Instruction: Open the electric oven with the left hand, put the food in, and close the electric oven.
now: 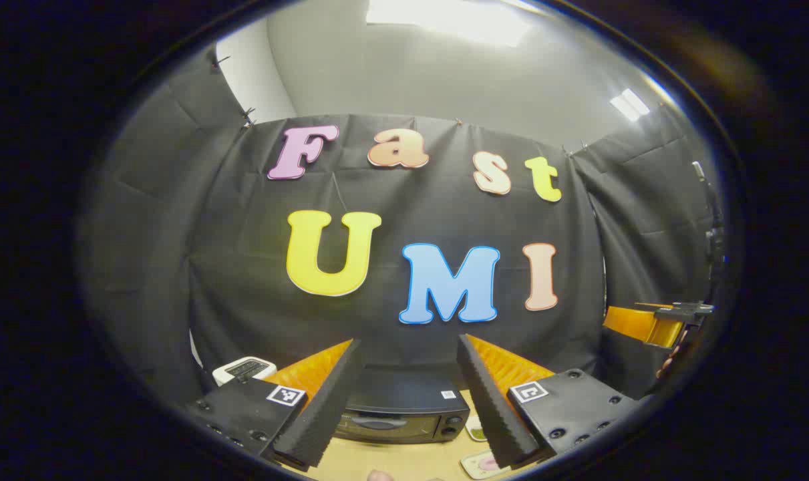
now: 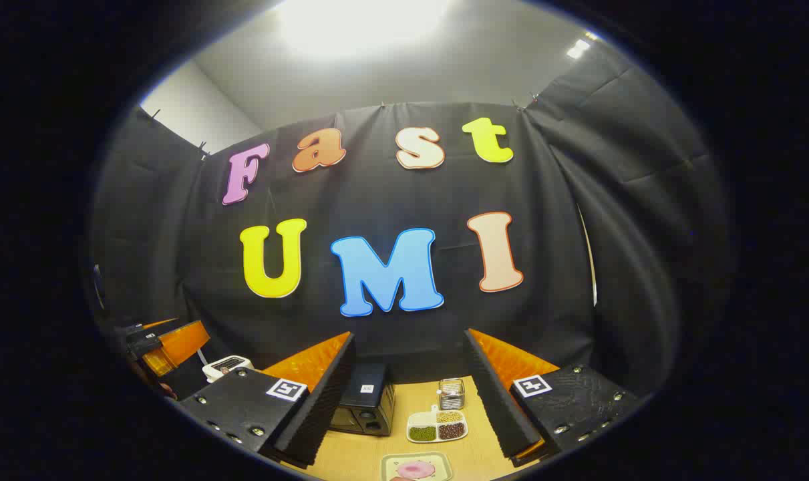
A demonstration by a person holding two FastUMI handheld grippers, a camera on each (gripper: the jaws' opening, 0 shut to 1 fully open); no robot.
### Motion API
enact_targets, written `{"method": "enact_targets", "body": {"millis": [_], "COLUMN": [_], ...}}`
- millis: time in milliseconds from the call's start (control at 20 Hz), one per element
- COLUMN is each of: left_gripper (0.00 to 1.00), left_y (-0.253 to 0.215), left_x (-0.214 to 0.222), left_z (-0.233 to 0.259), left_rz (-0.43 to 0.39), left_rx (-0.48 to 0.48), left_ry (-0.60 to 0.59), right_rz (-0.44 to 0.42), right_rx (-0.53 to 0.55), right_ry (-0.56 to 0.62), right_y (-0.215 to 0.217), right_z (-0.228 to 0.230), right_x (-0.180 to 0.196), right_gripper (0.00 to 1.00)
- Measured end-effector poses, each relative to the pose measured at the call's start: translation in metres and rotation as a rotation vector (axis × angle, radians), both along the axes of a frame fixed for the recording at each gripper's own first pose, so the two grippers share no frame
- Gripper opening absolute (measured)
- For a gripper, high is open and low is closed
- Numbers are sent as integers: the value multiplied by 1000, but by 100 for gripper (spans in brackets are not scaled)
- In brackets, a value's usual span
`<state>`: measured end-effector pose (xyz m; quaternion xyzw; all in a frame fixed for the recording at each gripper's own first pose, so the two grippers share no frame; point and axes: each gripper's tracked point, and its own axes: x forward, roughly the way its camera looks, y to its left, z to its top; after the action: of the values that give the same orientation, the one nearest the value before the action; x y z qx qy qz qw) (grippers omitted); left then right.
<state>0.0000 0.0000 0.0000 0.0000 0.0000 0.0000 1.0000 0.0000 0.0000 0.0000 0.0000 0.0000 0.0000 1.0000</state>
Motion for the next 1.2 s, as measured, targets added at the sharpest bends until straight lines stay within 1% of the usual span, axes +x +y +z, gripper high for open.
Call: {"method": "enact_targets", "body": {"millis": [50, 100, 150, 200, 350, 400, 450, 500, 550, 600, 650, 750, 800, 850, 900, 1000, 1100, 1200], "left_gripper": [95, 95, 92, 99, 99, 95, 95, 99, 95, 95, 99, 99, 95, 92, 92, 99, 99, 99], "left_y": [-1, -1, -2, -1, -9, -9, -10, -9, -8, -7, -6, -2, -1, 1, 4, 9, 10, 12], "left_x": [1, 1, 2, 3, 8, 10, 12, 14, 16, 18, 21, 25, 25, 29, 33, 40, 52, 65], "left_z": [-2, -2, -1, 0, -6, -8, -11, -13, -16, -16, -18, -24, -27, -34, -40, -52, -74, -103], "left_rz": [0, 2, 6, 17, -10, -15, -19, -22, -23, -23, -21, -16, -15, -12, -4, -1, -14, -24], "left_rx": [-3, -7, -5, 0, 10, 10, 6, 3, 3, 7, 13, 18, 15, 12, 15, 31, 29, 1], "left_ry": [4, 2, -5, -13, -1, 5, 11, 16, 20, 21, 22, 34, 44, 56, 68, 82, 122, 190], "right_rz": [-5, -3, -5, -16, -47, -58, -66, -72, -77, -78, -77, -74, -74, -66, -57, -48, -46, -60], "right_rx": [-7, -6, 1, 2, 14, 16, 13, 10, 5, 0, -1, 1, 3, 7, 10, 14, 14, 11], "right_ry": [5, 9, 15, 16, 2, 2, 1, 0, 1, 1, 3, 9, 13, 21, 30, 44, 56, 67], "right_y": [0, 3, 5, 2, -1, -3, -4, -5, -6, -6, -6, -5, -5, -4, -1, -1, 1, -1], "right_z": [-2, -3, -6, -6, -3, -4, -4, -4, -4, -6, -6, -8, -11, -14, -18, -24, -28, -32], "right_x": [0, 0, 0, 0, 0, 0, 1, 0, 1, 2, 3, 5, 6, 8, 10, 12, 14, 15], "right_gripper": [97, 97, 97, 97, 97, 97, 97, 97, 97, 97, 97, 97, 97, 97, 97, 97, 97, 97]}}
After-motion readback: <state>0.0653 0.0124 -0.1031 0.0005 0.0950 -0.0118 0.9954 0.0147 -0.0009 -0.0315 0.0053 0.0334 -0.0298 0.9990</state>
